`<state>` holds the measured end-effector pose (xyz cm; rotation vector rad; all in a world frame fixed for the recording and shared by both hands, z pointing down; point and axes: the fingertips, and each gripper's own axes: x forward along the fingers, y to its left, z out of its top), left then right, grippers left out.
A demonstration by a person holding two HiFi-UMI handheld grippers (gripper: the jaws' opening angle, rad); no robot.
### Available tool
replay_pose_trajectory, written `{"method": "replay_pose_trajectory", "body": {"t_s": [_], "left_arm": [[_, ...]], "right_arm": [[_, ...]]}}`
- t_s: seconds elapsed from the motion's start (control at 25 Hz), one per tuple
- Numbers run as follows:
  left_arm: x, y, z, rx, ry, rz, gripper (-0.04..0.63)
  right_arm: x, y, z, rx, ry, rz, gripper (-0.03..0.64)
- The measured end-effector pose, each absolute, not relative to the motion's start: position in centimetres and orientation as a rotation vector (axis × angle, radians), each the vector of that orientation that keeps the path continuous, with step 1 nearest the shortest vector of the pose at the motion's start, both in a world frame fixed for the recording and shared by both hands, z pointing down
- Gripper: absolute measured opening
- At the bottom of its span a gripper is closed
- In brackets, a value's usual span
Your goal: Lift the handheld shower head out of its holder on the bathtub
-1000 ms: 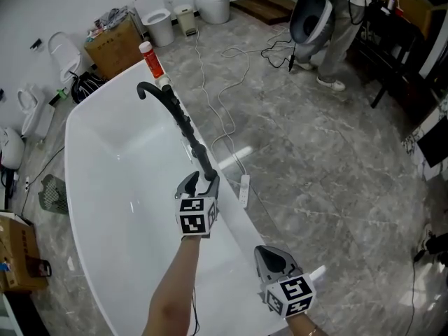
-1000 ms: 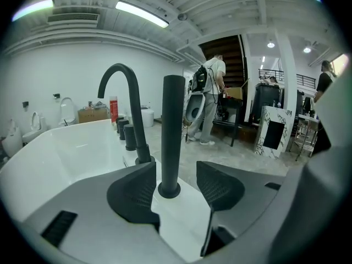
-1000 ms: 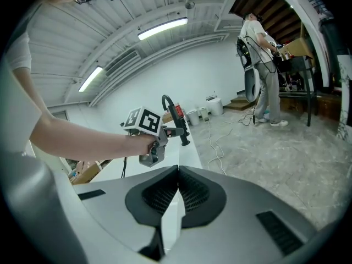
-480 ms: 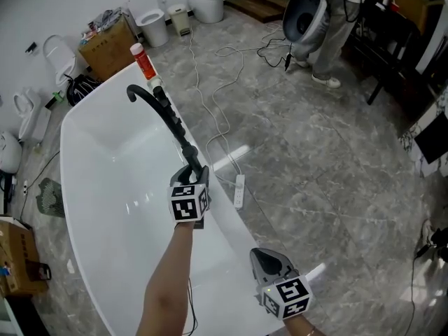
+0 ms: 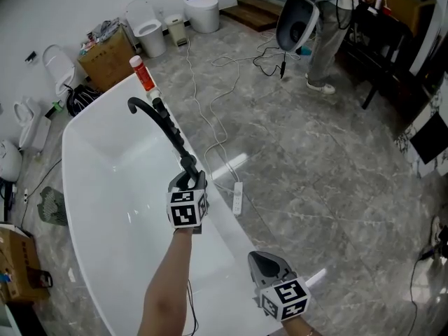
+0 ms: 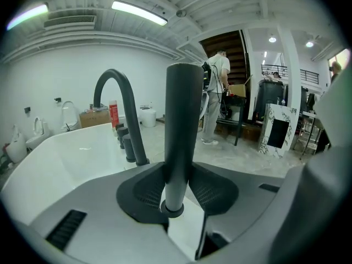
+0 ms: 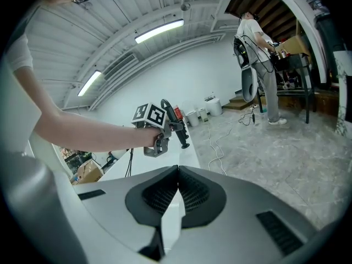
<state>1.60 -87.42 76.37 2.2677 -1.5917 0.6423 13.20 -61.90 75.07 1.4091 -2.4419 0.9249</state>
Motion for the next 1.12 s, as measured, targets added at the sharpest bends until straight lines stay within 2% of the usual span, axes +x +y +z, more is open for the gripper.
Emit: {"method": "replay_pose_trajectory", "body": {"t_s": [0.52,1.12], "left_arm": [[-0.1,-81.2,62.7,2.406,-1.581,0.557,0.149],[-2.1,-69.2,44.3,2.638,-1.530,0.501,0.149]], "right_arm": [[11.0,-58.9,64.8,1.462,-2.496,0.845,0.006],[6.9,-49.8,51.1,1.556,-2.537,0.721,0.006]]}}
